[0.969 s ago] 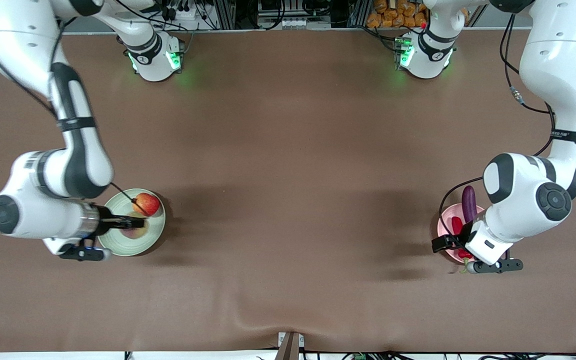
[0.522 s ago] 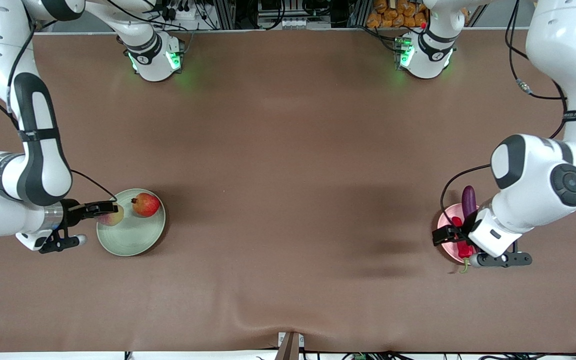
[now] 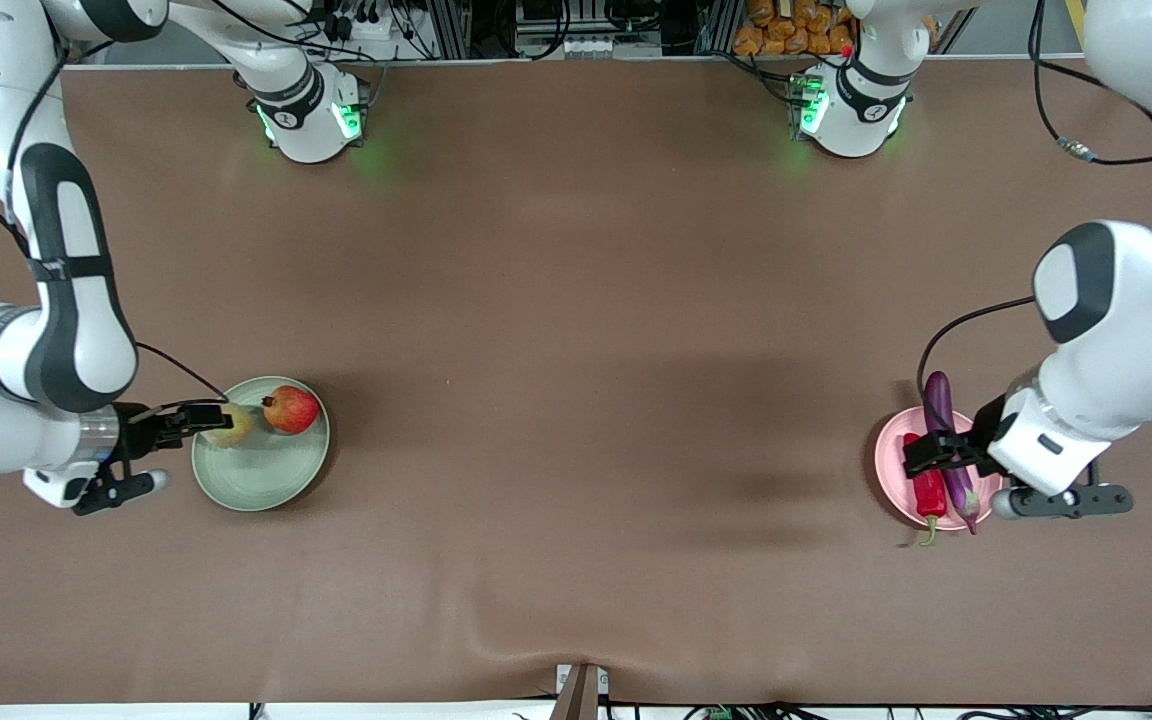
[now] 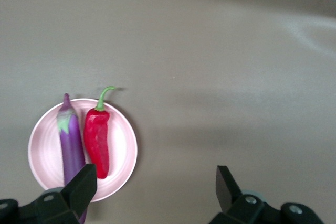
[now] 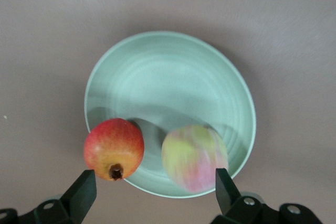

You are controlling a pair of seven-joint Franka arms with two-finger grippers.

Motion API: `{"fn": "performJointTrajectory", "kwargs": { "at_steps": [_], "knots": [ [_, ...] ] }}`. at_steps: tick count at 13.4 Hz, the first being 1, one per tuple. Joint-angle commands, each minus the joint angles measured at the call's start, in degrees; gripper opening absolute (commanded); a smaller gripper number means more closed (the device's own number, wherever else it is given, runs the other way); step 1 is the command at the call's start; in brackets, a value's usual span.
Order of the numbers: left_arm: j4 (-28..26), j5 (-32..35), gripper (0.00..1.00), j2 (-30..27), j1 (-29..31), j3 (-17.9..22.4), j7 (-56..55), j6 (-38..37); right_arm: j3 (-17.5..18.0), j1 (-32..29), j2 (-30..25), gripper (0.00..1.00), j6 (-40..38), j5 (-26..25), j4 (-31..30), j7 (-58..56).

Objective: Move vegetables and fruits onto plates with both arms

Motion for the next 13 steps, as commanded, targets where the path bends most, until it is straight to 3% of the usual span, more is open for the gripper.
{"fn": "performJointTrajectory", "kwargs": {
  "at_steps": [1, 2, 5, 10, 13],
  "knots": [
    [-0.84, -0.63, 1.0, -2.77, 0.84, -0.32, -0.27, -2.87, 0.27, -0.26, -8.21, 1.0, -1.81, 0.3, -1.57, -0.29],
    [-0.93, -0.63, 1.0, -3.13, 1.27, -0.32, -0.27, -3.66, 0.09, 0.0, -11.02, 1.0, -3.11, -0.66, -2.18, -0.2],
    [-0.93, -0.63, 1.0, -5.58, 1.71, -0.23, -0.1, -5.94, 0.35, 0.26, -19.47, 1.0, -7.24, -10.15, -3.07, 0.94],
    [-0.93, -0.63, 1.0, -11.91, 4.88, -0.15, 0.34, -12.88, 0.35, 0.09, -35.2, 1.0, -8.22, -13.5, -14.48, 12.95],
    [-0.84, -0.63, 1.0, -15.78, 5.05, -0.23, -0.01, -19.04, 0.0, 0.18, -37.51, 1.0, -15.92, -13.59, -12.58, 19.55]
  ]
}}
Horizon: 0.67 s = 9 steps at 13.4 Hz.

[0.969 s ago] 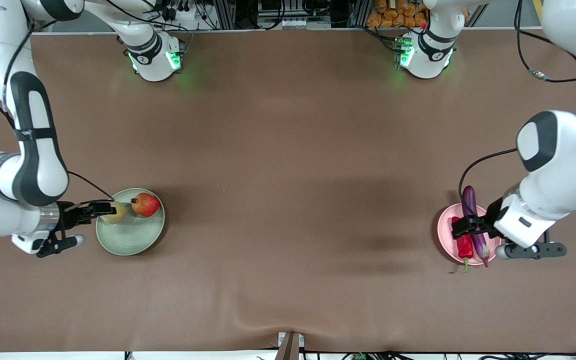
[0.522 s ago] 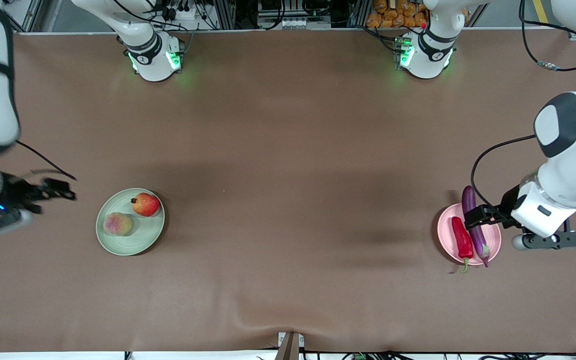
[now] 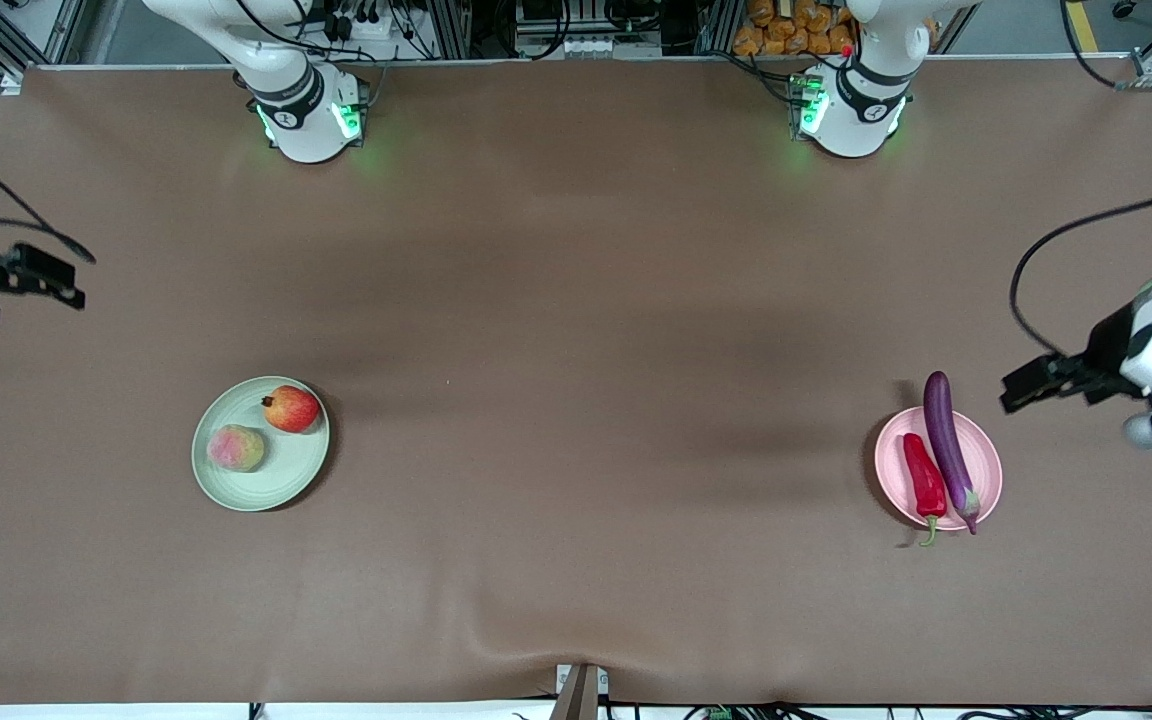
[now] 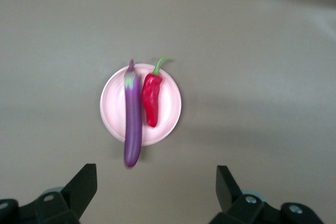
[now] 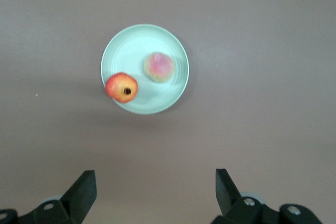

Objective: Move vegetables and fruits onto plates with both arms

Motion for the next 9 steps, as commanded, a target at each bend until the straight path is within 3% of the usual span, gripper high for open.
{"fn": "performJointTrajectory", "kwargs": {
  "at_steps": [1, 4, 9],
  "knots": [
    [-0.9, -0.63, 1.0, -4.38, 0.32, -0.36, 0.49, -3.14, 0.09, 0.22, -3.03, 1.0, -7.17, -1.47, 0.86, 7.96],
    [-1.16, -0.63, 1.0, -8.33, 0.15, -0.71, 0.49, -7.61, 0.09, 2.07, -2.94, 1.0, -11.51, -1.56, 6.15, 10.72],
    [-1.16, -0.71, 1.0, -11.33, 0.23, -0.71, 2.08, -10.44, 0.18, 1.46, -2.85, 1.0, -11.35, -0.59, 6.51, 10.11]
  ]
}}
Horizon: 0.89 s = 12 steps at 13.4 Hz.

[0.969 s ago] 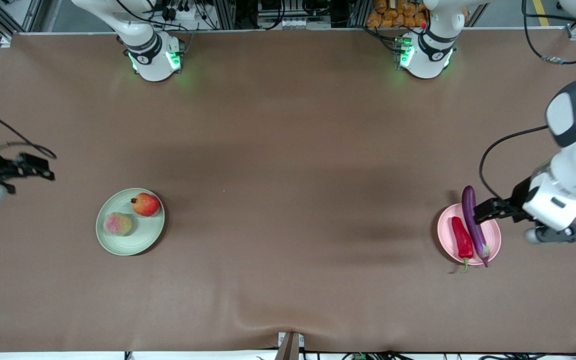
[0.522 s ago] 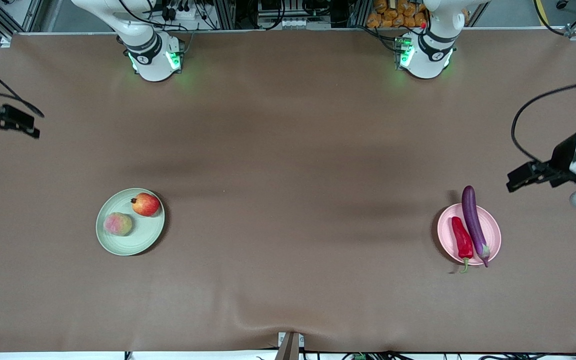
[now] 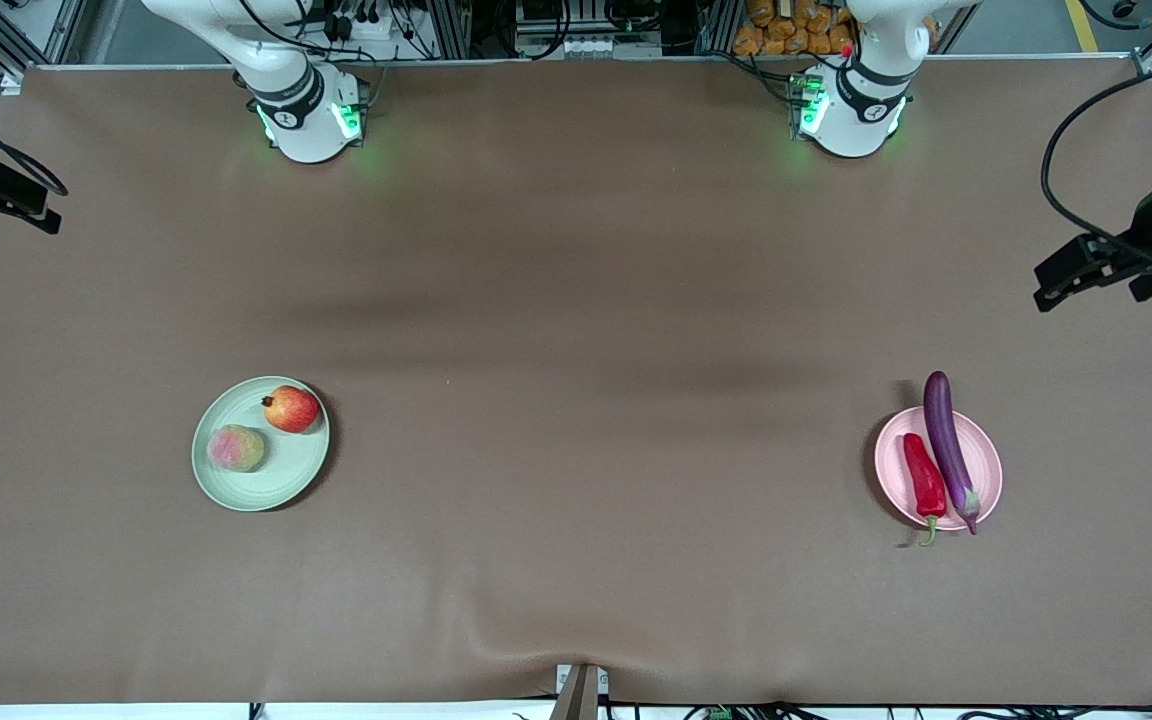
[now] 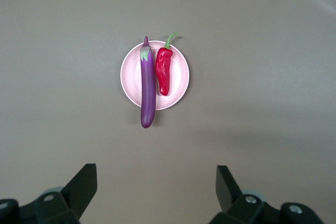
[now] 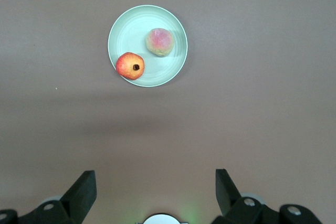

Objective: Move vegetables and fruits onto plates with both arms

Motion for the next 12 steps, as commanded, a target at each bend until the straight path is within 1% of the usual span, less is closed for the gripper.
{"fn": "performJointTrajectory", "kwargs": {
  "at_steps": [1, 3, 6, 7, 8, 9, 10, 11, 12],
  "knots": [
    [-0.9, -0.63, 1.0, -2.02, 0.39, -0.11, 1.26, -0.85, 0.04, 0.08, 0.1, 1.0, -0.18, -0.25, 0.5, 0.53],
    [-0.82, -0.54, 1.0, -2.28, 0.39, -0.03, 1.34, -0.85, 0.04, 0.08, 0.19, 1.0, -0.17, 0.01, 0.5, 0.61],
    [-0.73, -0.71, 1.0, -2.63, 0.47, -0.11, 3.71, -0.94, 0.04, -0.44, 0.19, 1.0, -0.35, 1.85, 0.5, 0.53],
    [-0.81, -0.89, 1.0, -2.98, -0.22, 0.58, 3.8, -0.85, 0.04, -0.53, 0.19, 1.0, -0.44, 1.94, 0.5, 0.53],
    [-1.34, -1.06, 1.0, -3.94, -3.19, 3.03, 3.8, -1.11, 0.04, -0.53, 0.1, 1.0, -0.35, 1.95, 0.5, 0.44],
    [-1.52, -0.98, 1.0, -4.22, -9.74, 9.23, 3.89, -2.24, 0.04, -0.62, 0.1, 1.0, -0.26, 1.95, 0.58, 0.35],
    [-1.69, -0.98, 1.0, -4.31, -13.81, 13.9, 4.07, -3.82, 0.04, -0.53, 0.1, 1.0, -0.17, 1.95, 0.58, 0.18],
    [-1.87, -0.98, 1.0, -4.48, -15.51, 15.25, 4.59, -4.71, 0.04, -0.53, 0.01, 1.0, -0.26, 1.86, 0.58, -0.09],
    [-2.22, -1.06, 1.0, -5.0, -16.04, 15.44, 4.68, -5.59, 0.04, -0.53, 0.01, 1.0, -0.26, 1.34, 0.58, -0.44]
  ]
}}
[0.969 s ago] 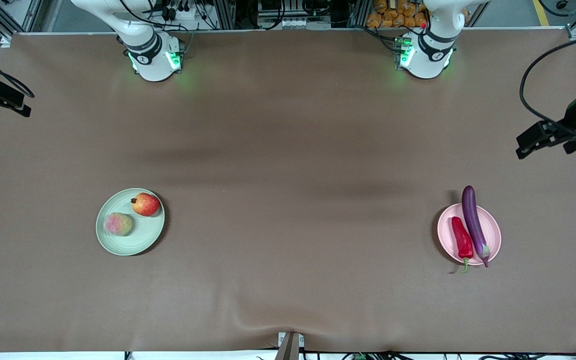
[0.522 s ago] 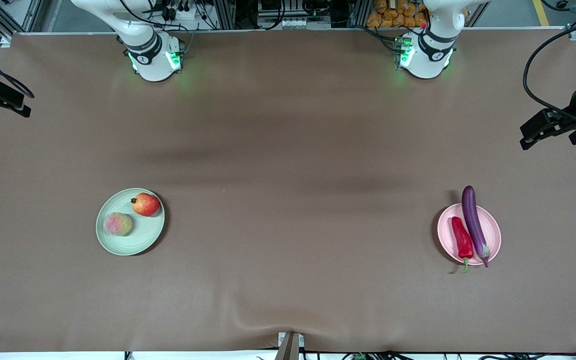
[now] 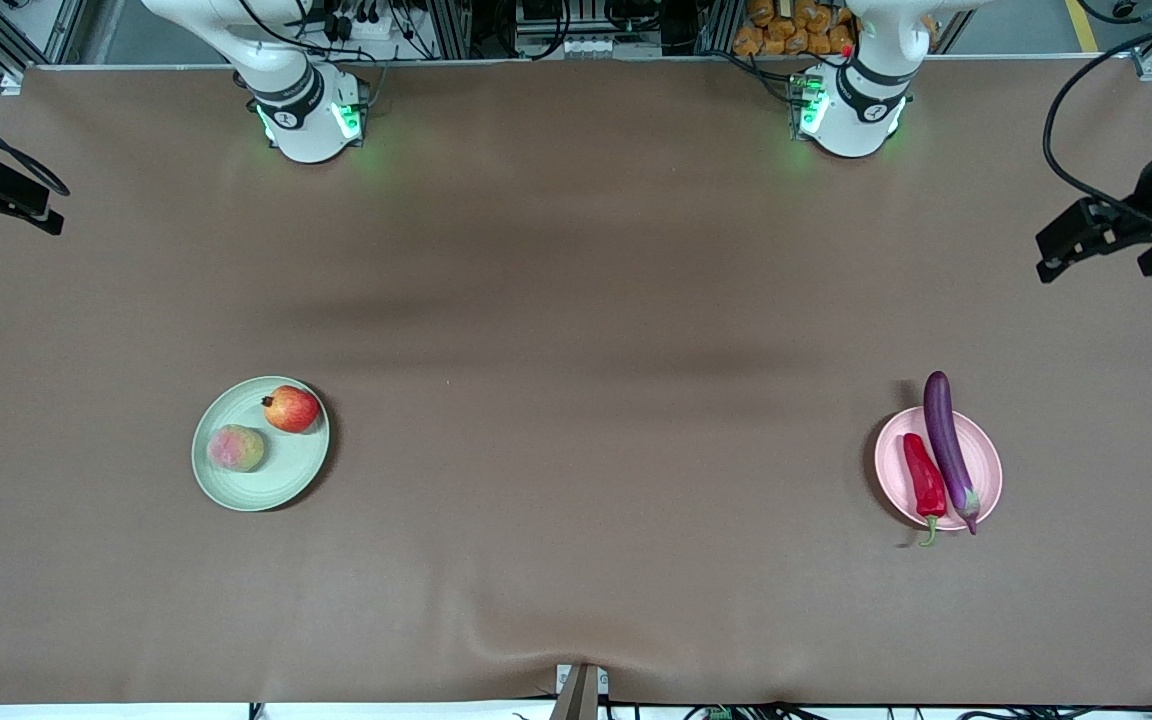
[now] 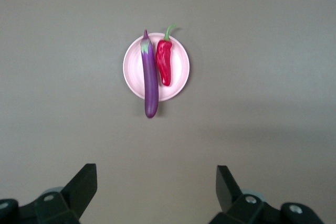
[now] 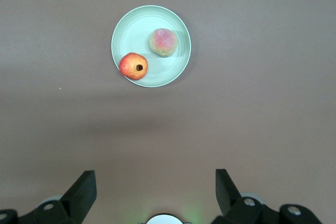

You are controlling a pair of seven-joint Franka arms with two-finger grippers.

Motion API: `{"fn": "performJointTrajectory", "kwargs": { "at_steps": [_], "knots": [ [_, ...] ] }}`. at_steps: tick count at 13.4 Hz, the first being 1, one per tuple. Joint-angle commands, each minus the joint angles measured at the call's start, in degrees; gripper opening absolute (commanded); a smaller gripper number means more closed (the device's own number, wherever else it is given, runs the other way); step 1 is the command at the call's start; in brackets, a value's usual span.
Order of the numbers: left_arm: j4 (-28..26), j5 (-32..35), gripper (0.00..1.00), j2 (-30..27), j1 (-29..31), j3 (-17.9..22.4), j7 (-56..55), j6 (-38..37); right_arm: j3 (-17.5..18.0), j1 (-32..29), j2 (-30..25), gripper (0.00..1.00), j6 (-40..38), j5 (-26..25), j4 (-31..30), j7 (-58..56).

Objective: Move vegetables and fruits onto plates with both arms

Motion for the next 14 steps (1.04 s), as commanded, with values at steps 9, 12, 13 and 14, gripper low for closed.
{"fn": "performJointTrajectory", "kwargs": {
  "at_steps": [9, 12, 13, 14],
  "knots": [
    [-0.84, -0.99, 1.0, -4.01, -3.61, 4.79, 2.02, -4.32, 0.23, -0.5, 0.02, 1.0, -0.16, 0.27, 1.2, -1.71],
    [-0.75, -2.91, 1.0, -4.26, -4.31, 4.09, -1.65, -5.71, 0.23, -0.5, 0.1, 1.0, -0.25, 0.27, 1.2, -1.71],
    [-0.75, -3.7, 1.0, -4.26, -4.4, 4.09, -3.76, -6.34, 0.23, -0.5, 0.1, 1.0, -0.25, 0.27, 1.11, -1.71],
    [-0.83, -3.71, 1.0, -4.44, -4.32, 4.17, -3.78, -6.52, 0.23, -0.5, 0.1, 1.0, -0.25, 0.27, 1.2, -1.71]
  ]
}}
